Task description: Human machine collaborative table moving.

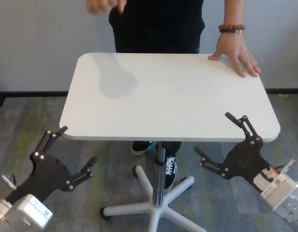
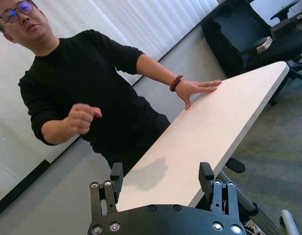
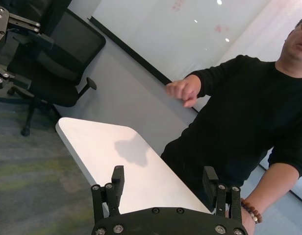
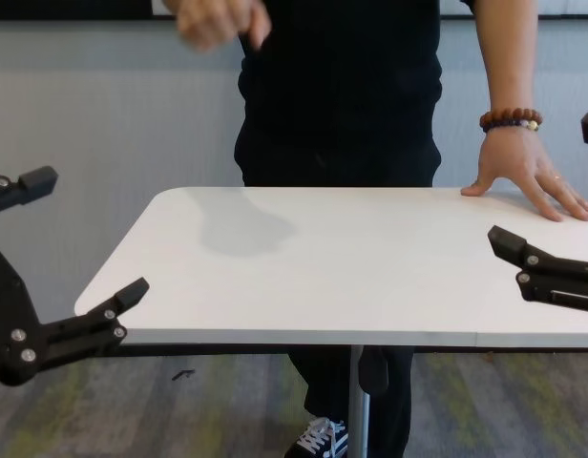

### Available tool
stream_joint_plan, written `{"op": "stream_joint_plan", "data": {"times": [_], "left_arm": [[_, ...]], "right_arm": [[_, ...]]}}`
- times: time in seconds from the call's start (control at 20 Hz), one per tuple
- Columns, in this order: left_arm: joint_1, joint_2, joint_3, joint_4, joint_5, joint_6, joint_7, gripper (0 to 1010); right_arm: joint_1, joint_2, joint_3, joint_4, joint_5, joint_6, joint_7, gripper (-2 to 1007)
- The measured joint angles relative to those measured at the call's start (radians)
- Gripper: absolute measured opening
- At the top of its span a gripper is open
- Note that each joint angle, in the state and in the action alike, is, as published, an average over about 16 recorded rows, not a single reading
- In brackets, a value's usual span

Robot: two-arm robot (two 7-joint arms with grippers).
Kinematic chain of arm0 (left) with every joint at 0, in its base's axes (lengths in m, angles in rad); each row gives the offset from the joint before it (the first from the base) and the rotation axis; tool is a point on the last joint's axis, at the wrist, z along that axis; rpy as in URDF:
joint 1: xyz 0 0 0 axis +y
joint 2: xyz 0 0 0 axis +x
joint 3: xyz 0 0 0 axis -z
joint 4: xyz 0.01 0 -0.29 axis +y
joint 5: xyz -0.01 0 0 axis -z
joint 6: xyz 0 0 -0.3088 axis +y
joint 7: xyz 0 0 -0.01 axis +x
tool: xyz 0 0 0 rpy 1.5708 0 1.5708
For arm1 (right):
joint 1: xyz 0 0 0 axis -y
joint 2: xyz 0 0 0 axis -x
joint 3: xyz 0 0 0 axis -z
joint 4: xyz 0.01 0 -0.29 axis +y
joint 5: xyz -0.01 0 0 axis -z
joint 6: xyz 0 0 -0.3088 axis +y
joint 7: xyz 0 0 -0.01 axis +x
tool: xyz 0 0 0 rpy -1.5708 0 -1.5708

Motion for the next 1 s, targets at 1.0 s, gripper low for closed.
{"op": "stream_joint_plan", "data": {"times": [1.0], "left_arm": [[-0.004, 0.001, 0.003, 0.002, -0.011, -0.007, -0.003, 1002]], "right_arm": [[0.004, 0.003, -0.002, 0.003, 0.017, -0.007, 0.007, 1005]]}}
